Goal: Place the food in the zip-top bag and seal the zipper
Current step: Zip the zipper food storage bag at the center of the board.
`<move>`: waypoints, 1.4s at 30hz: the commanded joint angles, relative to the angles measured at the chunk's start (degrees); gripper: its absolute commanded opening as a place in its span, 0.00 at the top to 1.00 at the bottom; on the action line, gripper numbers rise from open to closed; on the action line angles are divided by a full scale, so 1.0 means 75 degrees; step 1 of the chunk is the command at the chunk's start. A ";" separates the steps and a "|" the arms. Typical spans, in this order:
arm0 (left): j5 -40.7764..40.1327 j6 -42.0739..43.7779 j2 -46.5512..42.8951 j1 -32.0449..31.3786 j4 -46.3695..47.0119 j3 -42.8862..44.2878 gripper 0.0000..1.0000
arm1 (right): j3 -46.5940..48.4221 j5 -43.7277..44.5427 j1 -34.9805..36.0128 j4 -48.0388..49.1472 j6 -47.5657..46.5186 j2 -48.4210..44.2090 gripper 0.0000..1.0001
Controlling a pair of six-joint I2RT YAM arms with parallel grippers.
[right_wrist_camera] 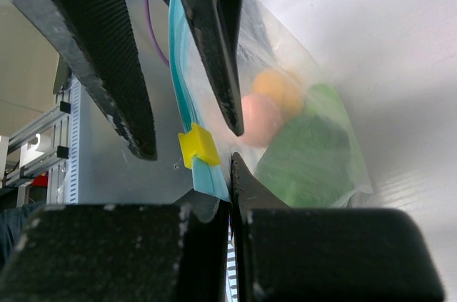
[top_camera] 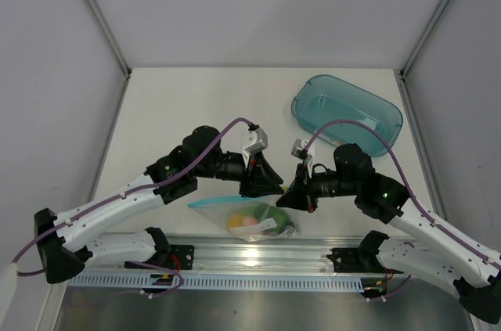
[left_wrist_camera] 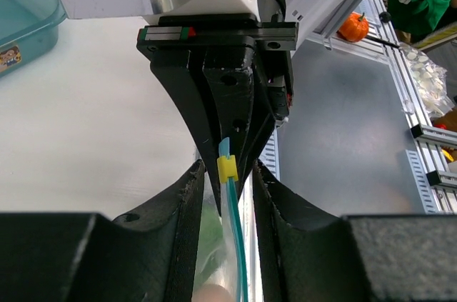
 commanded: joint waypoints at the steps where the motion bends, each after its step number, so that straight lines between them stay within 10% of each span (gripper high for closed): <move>1: 0.0097 -0.0118 0.0097 -0.0023 0.0234 0.0223 0.64 | 0.0048 -0.0090 0.0003 0.0456 0.0087 -0.0015 1.00; 22: 0.0296 -0.0060 0.0250 -0.0070 0.0198 0.0165 0.97 | 0.0084 -0.0031 -0.0009 0.0409 0.0076 0.0008 1.00; 42: 0.0391 -0.0224 0.0262 -0.0070 0.0257 0.0095 0.99 | 0.0247 -0.0125 -0.0009 0.0222 0.0064 0.0113 0.93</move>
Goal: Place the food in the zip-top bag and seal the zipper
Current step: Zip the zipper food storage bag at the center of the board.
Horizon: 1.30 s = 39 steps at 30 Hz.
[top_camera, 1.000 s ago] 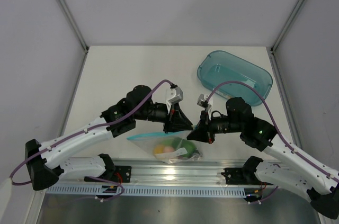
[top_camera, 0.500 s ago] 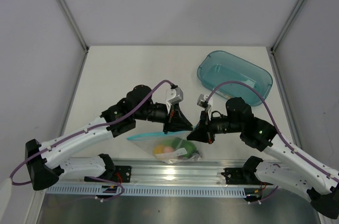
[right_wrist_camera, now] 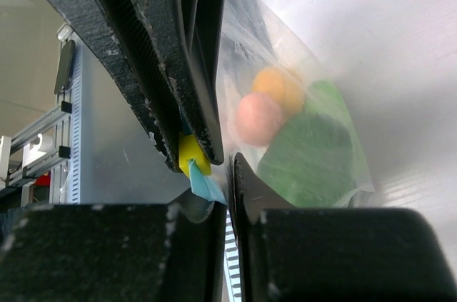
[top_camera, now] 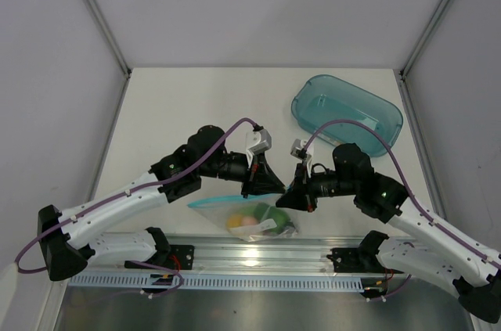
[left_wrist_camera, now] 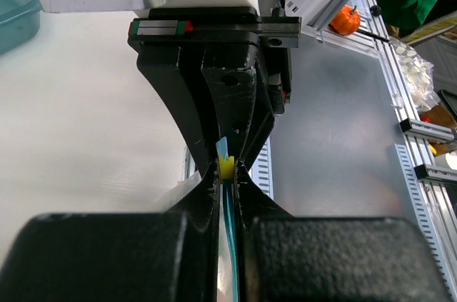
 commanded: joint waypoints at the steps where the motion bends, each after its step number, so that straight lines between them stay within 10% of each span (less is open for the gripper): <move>1: 0.0055 -0.0078 -0.0024 -0.0046 0.0222 0.0048 0.99 | 0.0283 -0.0090 -0.0009 0.0149 0.0023 0.0070 0.91; 13: -0.0098 -0.0008 -0.0095 -0.0046 0.0093 -0.0058 0.99 | 0.0611 -0.0008 -0.0044 -0.0250 -0.0270 0.0000 0.78; 18: -0.0039 0.0004 -0.0036 -0.0046 0.0081 -0.0034 0.99 | 0.0693 -0.0102 -0.0102 -0.0332 -0.0387 0.0046 1.00; 39: -0.0707 0.0238 -0.0622 -0.0035 -0.0984 -0.0409 1.00 | 0.0177 0.1363 -0.0418 0.0523 0.0644 -0.0528 1.00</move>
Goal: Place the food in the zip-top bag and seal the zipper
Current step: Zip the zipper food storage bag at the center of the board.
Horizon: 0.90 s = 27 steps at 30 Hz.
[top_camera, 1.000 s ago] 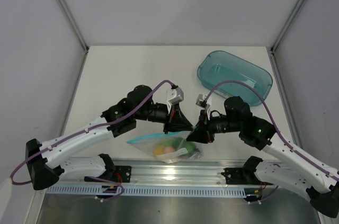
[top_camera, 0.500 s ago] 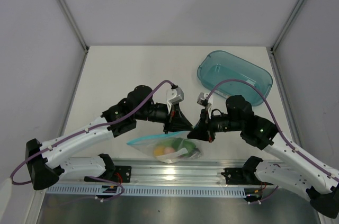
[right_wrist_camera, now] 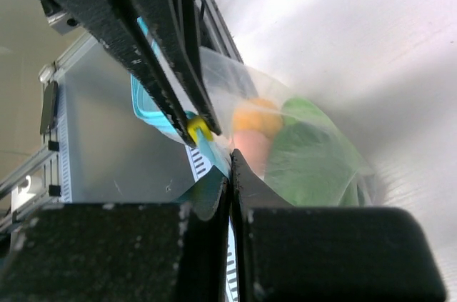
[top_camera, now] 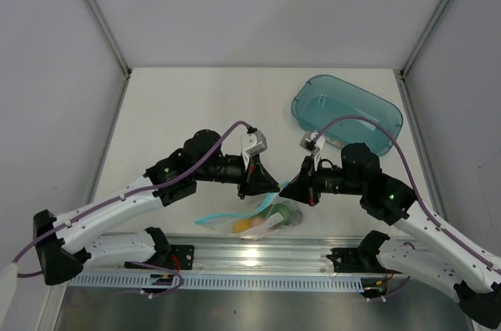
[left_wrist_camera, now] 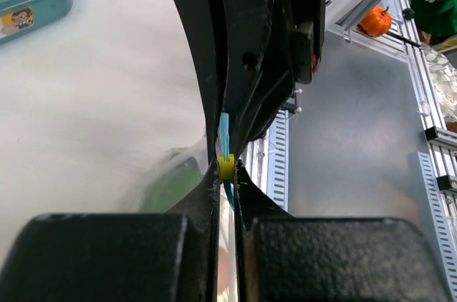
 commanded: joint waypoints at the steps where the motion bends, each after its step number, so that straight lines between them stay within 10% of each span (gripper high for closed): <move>1: 0.0001 0.0142 -0.0409 -0.0035 -0.0743 -0.0130 0.99 | 0.0052 0.0425 -0.0250 0.0596 0.0227 -0.0201 1.00; 15: -0.0069 0.0177 -0.0750 -0.0035 -0.0955 -0.0130 1.00 | 0.0285 -0.0988 -0.0883 0.0104 -0.0228 -0.0074 1.00; 21: 0.0048 0.0189 -0.0598 -0.0035 -0.0908 -0.0012 0.99 | 0.0766 -0.1731 -0.0777 -0.0587 -0.1037 0.0185 0.63; 27: 0.0118 0.0142 -0.0445 -0.0035 -0.0849 0.0023 1.00 | 0.1165 -0.2025 -0.0672 -0.0998 -0.1436 0.0373 0.62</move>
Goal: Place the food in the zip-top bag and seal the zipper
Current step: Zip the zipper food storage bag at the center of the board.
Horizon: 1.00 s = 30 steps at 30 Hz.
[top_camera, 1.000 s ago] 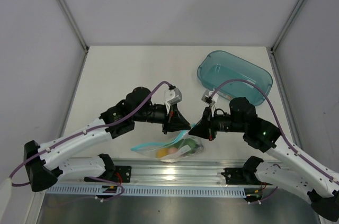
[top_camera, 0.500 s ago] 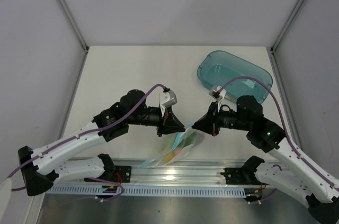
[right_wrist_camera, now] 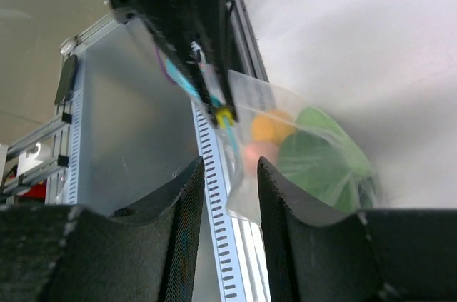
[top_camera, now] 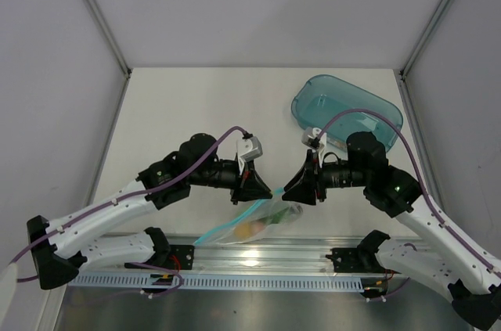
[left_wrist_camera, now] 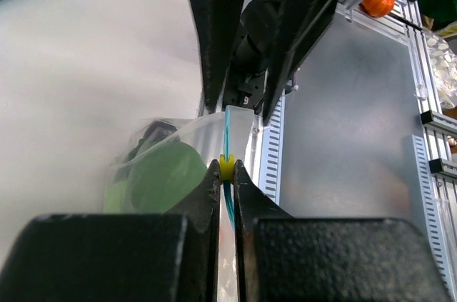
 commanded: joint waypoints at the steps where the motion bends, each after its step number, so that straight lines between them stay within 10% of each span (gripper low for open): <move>1: 0.0209 0.0081 0.0106 -0.0035 0.0095 0.0131 1.00 | 0.0439 -0.0590 0.0083 -0.0228 -0.0480 0.0119 0.62; 30: 0.0467 0.0116 0.0223 -0.0035 0.0095 0.0201 1.00 | 0.0475 -0.0264 0.0435 0.0416 -0.0352 0.0800 1.00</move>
